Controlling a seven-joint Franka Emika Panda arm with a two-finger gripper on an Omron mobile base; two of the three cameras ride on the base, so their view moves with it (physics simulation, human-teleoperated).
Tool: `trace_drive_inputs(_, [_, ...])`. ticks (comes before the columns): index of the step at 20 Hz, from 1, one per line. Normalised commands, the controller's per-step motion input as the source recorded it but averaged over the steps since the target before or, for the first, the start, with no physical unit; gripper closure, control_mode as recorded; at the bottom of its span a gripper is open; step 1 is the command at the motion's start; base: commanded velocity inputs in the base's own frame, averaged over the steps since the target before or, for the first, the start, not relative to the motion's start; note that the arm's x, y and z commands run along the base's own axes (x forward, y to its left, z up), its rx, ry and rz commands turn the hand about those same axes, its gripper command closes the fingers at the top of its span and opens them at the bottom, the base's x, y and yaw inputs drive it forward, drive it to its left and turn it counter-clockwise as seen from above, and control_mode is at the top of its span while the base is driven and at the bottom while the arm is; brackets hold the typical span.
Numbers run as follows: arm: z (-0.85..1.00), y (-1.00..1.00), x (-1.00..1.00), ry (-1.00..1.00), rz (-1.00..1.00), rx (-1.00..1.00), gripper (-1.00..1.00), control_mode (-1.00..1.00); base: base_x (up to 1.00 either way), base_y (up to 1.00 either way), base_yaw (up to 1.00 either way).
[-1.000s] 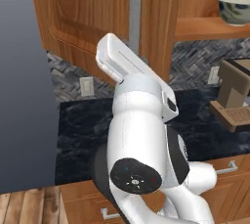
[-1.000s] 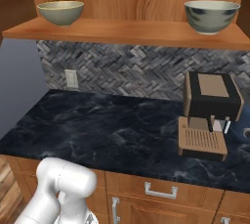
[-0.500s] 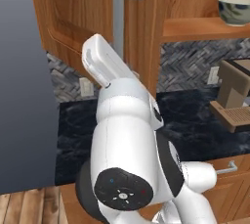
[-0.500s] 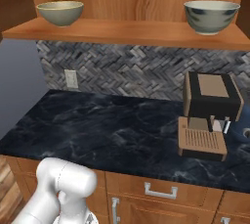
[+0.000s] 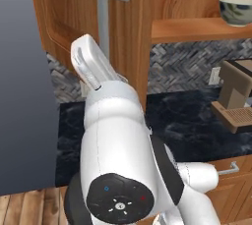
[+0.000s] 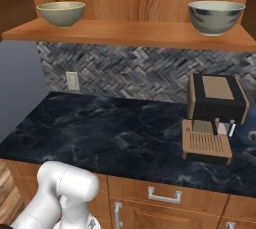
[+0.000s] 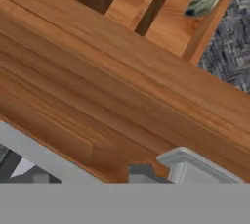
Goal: Move the bowls from the cabinet to the plates on the dining table.
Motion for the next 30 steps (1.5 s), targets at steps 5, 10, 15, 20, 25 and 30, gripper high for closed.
trace_drive_inputs(5, [-0.76, 0.35, -0.6, 0.02, 0.11, 0.22, 1.0, -1.0, 0.0, 0.0, 0.0])
trace_drive_inputs(10, [-0.88, 0.46, -0.64, 0.02, 0.12, 0.21, 1.0, -1.0, 0.0, 0.0, 0.0])
trace_drive_inputs(15, [-0.93, 0.67, -0.51, 0.05, 0.09, 0.23, 1.0, -1.0, 0.0, 0.0, 0.0])
trace_drive_inputs(20, [-0.82, 0.69, -0.74, 0.01, 0.08, 0.22, 1.0, -1.0, 0.0, 0.0, 0.0])
trace_drive_inputs(25, [-0.88, 0.67, -0.81, 0.0, 0.1, 0.2, 1.0, -1.0, 0.0, 0.0, 0.0])
trace_drive_inputs(30, [-0.89, 0.74, -0.9, 0.0, 0.11, 0.2, 1.0, -1.0, 0.0, 0.0, 0.0])
